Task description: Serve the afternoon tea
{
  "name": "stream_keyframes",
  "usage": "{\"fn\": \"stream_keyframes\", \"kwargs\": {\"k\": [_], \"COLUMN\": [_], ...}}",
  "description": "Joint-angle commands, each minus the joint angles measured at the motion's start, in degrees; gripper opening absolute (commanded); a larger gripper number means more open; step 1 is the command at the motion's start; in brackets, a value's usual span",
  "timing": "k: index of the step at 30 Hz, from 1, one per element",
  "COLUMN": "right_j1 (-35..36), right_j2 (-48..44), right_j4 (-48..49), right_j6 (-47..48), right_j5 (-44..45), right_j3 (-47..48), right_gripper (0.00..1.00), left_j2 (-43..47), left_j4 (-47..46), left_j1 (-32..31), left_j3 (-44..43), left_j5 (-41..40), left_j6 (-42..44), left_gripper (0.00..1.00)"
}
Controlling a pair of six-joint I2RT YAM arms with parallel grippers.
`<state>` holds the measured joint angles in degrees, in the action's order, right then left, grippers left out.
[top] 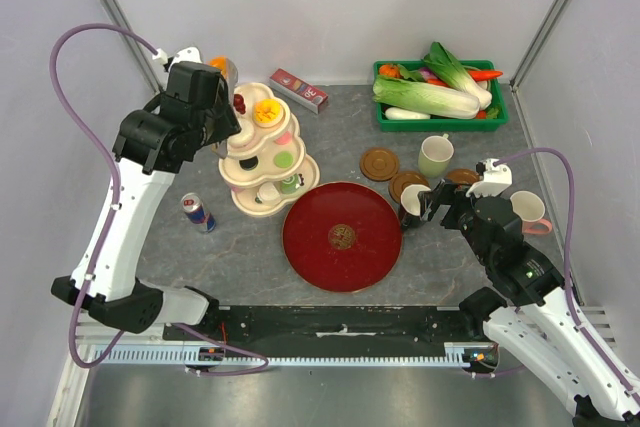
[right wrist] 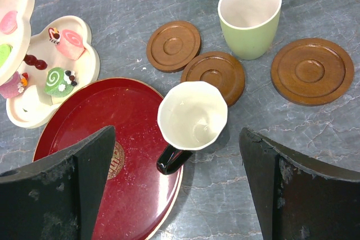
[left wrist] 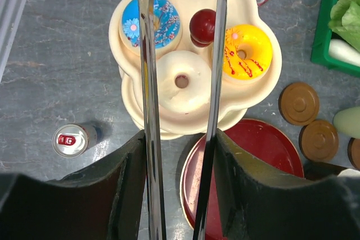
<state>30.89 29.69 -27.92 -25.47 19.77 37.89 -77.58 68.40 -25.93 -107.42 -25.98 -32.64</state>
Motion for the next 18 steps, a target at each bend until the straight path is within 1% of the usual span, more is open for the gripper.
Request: {"fn": "stream_keyframes", "kwargs": {"k": [1, 5, 10, 18], "right_j1": [0.04, 0.04, 0.04, 0.04], "right_j2": [-0.25, -0.25, -0.25, -0.34], "right_j4": [1.38, 1.29, 1.47, 1.47], "right_j6": [-0.19, -0.28, -0.28, -0.19], "right_j5": [-0.08, -0.08, -0.17, 0.01], "right_j3": [0.08, -0.01, -0.01, -0.01], "right_gripper": [0.98, 0.98, 0.98, 0.98], "left_j2": [0.76, 1.29, 2.08, -0.03], "left_j4": [-1.51, -1.78, -2.04, -2.75], "left_j1": [1.67, 2.29, 2.99, 5.54], "left_j3": [0.28, 1.07, 3.44, 4.85], "left_j5": [5.93, 9.62, 9.72, 13.49], "left_j6": [2.67, 3.99, 4.87, 7.5], "left_gripper": [0.53, 0.54, 0.54, 0.55]}}
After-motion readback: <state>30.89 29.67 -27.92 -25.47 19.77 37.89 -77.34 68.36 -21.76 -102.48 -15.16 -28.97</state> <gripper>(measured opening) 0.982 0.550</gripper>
